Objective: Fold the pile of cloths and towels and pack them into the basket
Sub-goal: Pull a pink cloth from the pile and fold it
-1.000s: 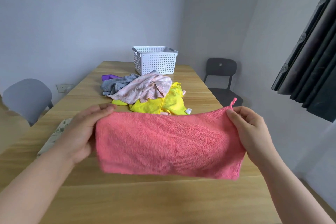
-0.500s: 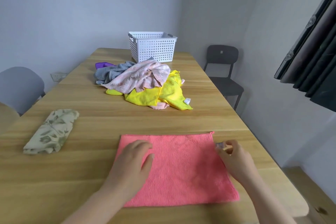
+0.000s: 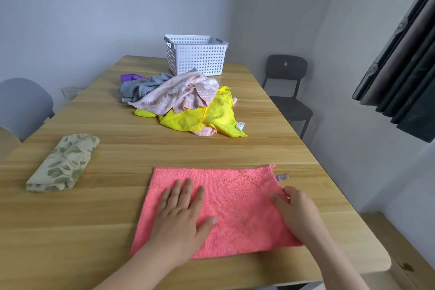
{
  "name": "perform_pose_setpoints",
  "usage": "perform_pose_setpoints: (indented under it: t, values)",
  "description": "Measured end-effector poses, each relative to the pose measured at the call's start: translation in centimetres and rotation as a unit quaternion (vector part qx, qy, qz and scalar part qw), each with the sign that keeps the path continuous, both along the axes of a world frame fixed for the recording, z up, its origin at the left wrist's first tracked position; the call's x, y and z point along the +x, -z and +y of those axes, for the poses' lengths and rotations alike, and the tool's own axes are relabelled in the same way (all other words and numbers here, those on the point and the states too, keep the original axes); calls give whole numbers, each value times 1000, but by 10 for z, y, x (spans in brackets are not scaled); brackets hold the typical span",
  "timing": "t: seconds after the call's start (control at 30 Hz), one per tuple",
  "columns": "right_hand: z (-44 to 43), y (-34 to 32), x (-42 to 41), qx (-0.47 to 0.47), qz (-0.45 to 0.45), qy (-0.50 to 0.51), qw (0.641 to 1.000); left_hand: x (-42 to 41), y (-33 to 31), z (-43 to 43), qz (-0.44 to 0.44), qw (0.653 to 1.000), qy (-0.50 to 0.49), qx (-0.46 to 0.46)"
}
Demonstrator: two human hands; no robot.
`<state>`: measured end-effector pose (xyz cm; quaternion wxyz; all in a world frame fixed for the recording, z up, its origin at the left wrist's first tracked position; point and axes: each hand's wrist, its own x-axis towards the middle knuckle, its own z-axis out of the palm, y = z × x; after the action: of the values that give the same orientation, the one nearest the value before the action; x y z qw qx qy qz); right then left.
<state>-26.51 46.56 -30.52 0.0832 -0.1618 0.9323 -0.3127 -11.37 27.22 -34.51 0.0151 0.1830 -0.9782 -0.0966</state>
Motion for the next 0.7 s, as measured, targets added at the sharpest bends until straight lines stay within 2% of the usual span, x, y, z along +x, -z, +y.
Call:
perform_pose_setpoints:
  t: [0.13, 0.23, 0.33, 0.4, 0.57, 0.7]
  values:
    - [13, 0, -3, 22, 31, 22, 999, -4, -6, 10, 0, 1000, 19, 25]
    - [22, -7, -7, 42, 59, 49, 996, -4, -13, 12, 78, 988, 39, 126]
    - [26, -22, -11, 43, 65, 39, 996, 2, -20, 6, 219, 949, 20, 228]
    - [21, -37, -11, 32, 55, 5, 998, 5, -25, 3, 273, 918, -22, 288]
    - [-15, -68, 11, -2, 35, -100, 994, 4, -34, -11, 296, 825, -114, 467]
    - [-45, -66, 32, -38, 11, -148, 988, 8, -33, -22, 296, 769, -159, 544]
